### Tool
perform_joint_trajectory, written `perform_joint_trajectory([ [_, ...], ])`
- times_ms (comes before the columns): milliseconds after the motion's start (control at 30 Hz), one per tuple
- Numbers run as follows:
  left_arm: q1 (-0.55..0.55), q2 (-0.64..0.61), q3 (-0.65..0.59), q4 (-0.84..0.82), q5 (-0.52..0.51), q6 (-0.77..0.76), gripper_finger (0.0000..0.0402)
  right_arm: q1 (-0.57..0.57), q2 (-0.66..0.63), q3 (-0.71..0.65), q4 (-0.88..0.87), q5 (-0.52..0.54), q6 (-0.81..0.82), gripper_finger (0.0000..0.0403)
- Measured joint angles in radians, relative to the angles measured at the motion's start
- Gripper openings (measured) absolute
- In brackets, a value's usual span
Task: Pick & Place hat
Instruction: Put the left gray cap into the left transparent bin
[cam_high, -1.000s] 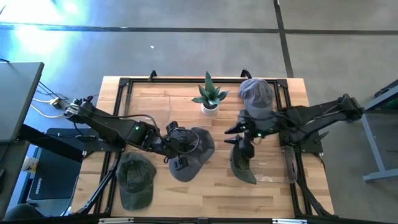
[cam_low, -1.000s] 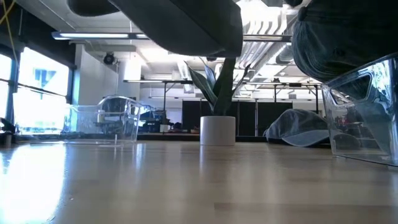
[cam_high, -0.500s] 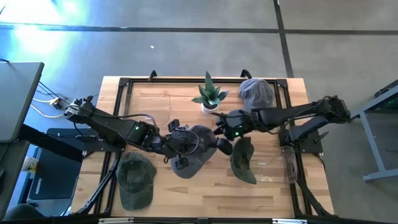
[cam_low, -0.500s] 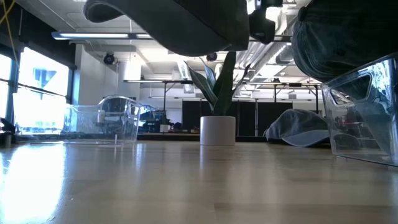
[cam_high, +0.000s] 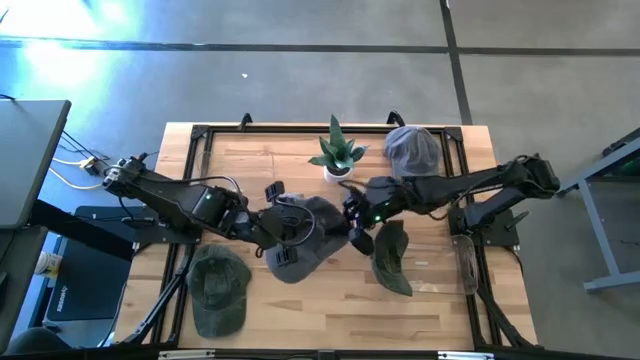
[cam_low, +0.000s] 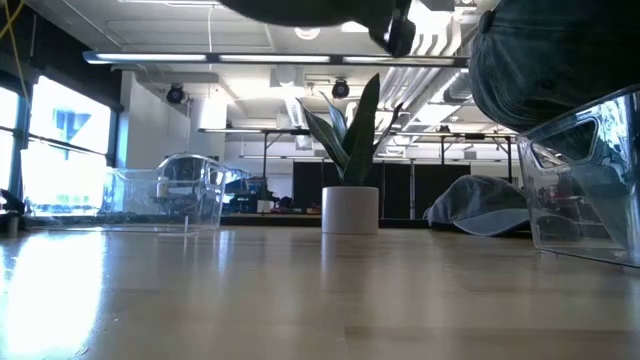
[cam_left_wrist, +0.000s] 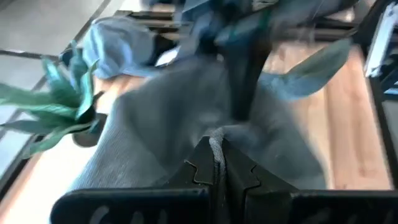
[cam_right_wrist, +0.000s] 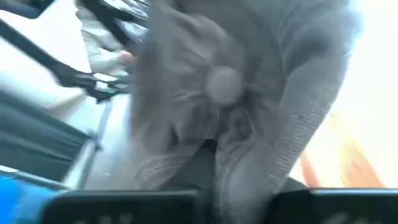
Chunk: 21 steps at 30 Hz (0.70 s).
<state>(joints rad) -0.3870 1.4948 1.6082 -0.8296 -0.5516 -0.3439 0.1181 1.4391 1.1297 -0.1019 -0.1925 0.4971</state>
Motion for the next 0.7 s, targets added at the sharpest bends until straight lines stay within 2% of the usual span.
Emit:
perform_joint_trajectory([
  [67,0.0,0.0,0.013,-0.053,-0.009,-0.011,0.0,-0.001,-0.042,0.0,0.024,-0.074,0.047,0.0021],
  [167,0.0,-0.002,0.017,-0.072,0.0,-0.012,0.0006,-0.013,-0.094,0.001,0.09,-0.275,0.142,0.0024],
  [267,0.0,-0.016,0.018,-0.034,0.093,0.064,0.0034,-0.015,-0.11,0.001,0.207,-0.426,0.186,0.0006],
  [433,0.001,-0.013,0.017,0.069,0.154,0.175,0.0126,-0.022,-0.121,0.003,0.277,-0.451,0.22,0.0005],
  [600,0.001,-0.016,0.017,0.095,0.163,0.182,0.0227,-0.032,-0.117,0.002,0.27,-0.444,0.213,0.0005],
  [700,0.001,-0.023,0.017,0.11,0.156,0.179,0.0268,-0.034,-0.119,0.002,0.297,-0.472,0.21,0.0003],
])
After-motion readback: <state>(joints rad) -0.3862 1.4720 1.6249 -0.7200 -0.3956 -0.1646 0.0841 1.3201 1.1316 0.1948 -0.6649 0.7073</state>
